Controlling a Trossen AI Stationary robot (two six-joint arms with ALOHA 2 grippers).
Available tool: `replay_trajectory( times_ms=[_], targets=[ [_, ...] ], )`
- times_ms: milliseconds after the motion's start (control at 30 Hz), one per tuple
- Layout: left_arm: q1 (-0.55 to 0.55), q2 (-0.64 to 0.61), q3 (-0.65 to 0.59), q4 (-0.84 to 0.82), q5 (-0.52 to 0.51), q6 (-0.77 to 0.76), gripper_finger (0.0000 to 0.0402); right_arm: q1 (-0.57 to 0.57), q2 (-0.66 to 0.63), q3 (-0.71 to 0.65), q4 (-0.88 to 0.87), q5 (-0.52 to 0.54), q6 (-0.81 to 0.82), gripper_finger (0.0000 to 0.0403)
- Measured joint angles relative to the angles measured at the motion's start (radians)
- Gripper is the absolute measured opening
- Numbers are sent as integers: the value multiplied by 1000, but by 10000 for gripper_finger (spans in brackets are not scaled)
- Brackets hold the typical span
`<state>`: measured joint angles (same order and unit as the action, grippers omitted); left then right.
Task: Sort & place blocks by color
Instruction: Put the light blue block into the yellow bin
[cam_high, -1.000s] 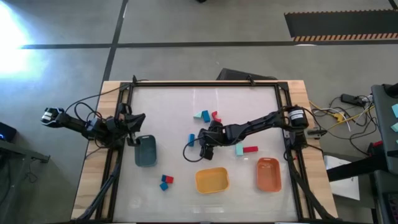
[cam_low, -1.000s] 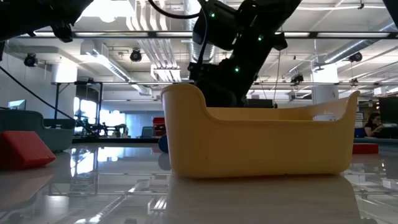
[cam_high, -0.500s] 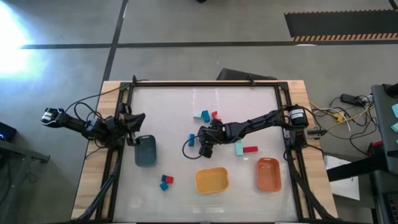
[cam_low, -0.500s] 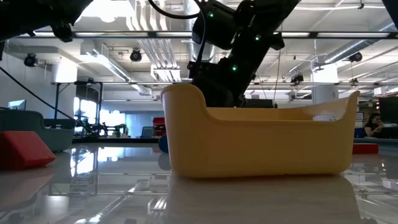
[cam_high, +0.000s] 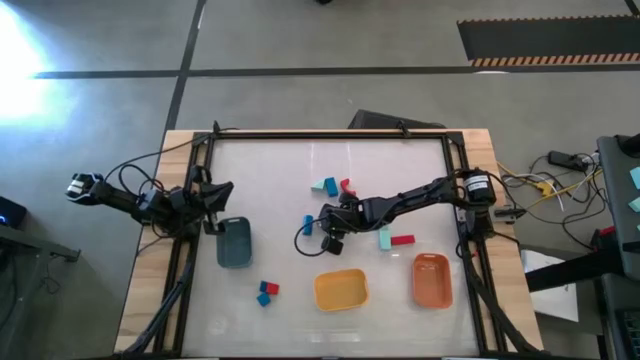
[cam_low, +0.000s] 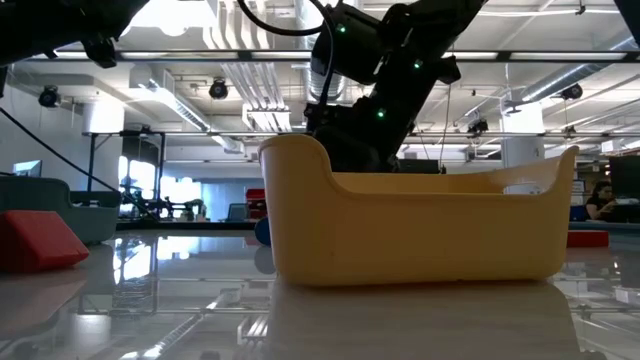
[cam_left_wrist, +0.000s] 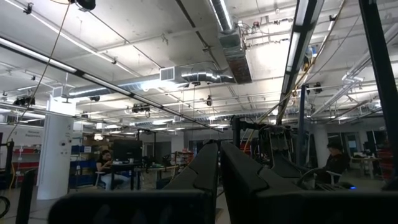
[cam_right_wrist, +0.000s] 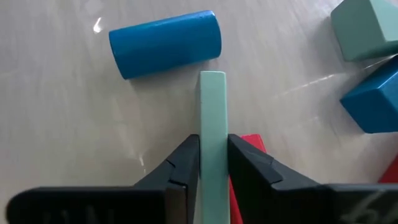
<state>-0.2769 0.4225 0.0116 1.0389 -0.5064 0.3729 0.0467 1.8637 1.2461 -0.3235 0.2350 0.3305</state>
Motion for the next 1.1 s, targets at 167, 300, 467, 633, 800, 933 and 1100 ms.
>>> replay_trajectory(
  times_ms=[167, 300, 467, 633, 800, 933, 1100],
  targets=[
    [0, 2, 0, 0, 0, 0, 3, -1, 0, 0, 1, 1, 0, 39],
    [0, 2, 0, 0, 0, 0, 3, -2, 0, 0, 1, 0, 1, 39],
    [0, 2, -1, 0, 0, 0, 3, -2, -10, 11, -27, -4, -4, 39],
    [0, 0, -1, 1, 0, 0, 3, 1, -58, 56, -71, -4, -37, 39],
    [0, 0, -1, 0, 0, 0, 3, 28, -127, 104, -159, -109, -69, 39],
    [0, 1, -1, 1, 0, 0, 3, 89, -200, 115, -183, -281, -81, 39],
    [0, 0, -1, 0, -2, 0, 3, 212, -261, 115, -255, -337, -178, 39]
  ],
)
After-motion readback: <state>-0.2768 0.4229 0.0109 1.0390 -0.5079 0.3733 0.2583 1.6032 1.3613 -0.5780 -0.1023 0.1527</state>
